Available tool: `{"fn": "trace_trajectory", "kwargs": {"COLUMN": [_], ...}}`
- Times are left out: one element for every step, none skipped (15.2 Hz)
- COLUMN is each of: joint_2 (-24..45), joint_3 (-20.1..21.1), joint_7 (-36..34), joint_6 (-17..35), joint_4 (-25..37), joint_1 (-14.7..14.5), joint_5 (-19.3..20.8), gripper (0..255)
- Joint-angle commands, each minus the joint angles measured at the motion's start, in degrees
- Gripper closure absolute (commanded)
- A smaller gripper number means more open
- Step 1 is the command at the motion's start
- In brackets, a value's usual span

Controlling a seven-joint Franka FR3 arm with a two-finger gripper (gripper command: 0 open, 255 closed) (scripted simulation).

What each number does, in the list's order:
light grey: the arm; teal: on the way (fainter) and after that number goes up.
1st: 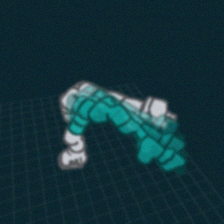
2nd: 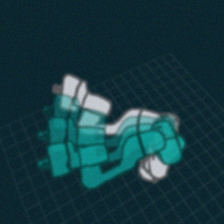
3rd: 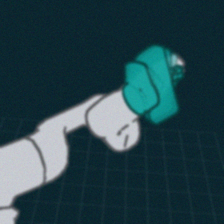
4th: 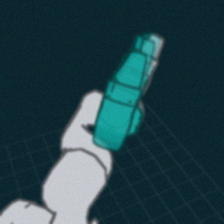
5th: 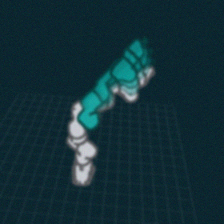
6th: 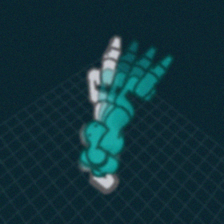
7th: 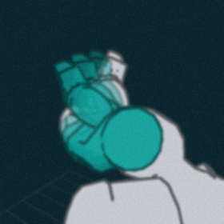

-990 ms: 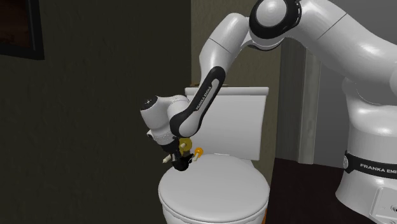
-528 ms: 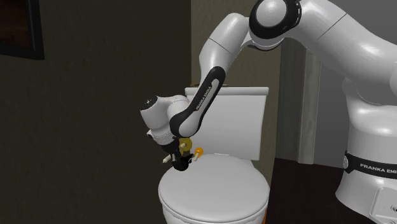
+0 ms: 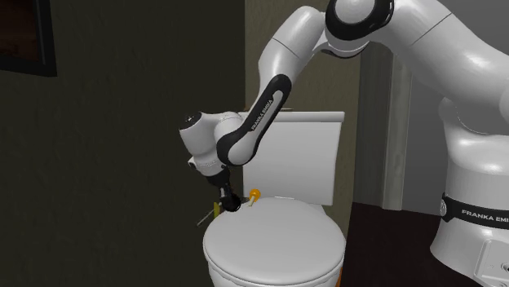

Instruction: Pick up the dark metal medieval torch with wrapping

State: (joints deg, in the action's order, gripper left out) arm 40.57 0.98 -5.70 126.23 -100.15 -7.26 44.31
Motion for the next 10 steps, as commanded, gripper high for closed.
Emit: {"fn": "trace_trajectory", "kwargs": {"joint_2": [-1.2,-1.8,-2.4,-3.0,-3.6,-4.2,-4.7,-5.3,-5.4,-5.4], "joint_3": [0.2,0.3,0.4,0.5,0.5,0.6,0.7,0.8,0.8,0.8], "joint_7": [0.7,1.0,1.3,1.6,1.9,2.2,2.6,2.9,2.9,2.9], "joint_6": [-0.7,-1.0,-1.4,-1.8,-2.1,-2.5,-2.9,-3.2,-3.3,-3.3], "joint_4": [-0.4,-0.5,-0.7,-0.9,-1.0,-1.1,-1.2,-1.3,-1.4,-1.4], "joint_1": [0.1,0.2,0.2,0.2,0.3,0.3,0.4,0.4,0.4,0.4], "joint_5": [-0.3,-0.5,-0.7,-0.9,-1.1,-1.2,-1.4,-1.6,-1.6,-1.6], "gripper": [255,255,255,255,255,255,255,255,255,255]}}
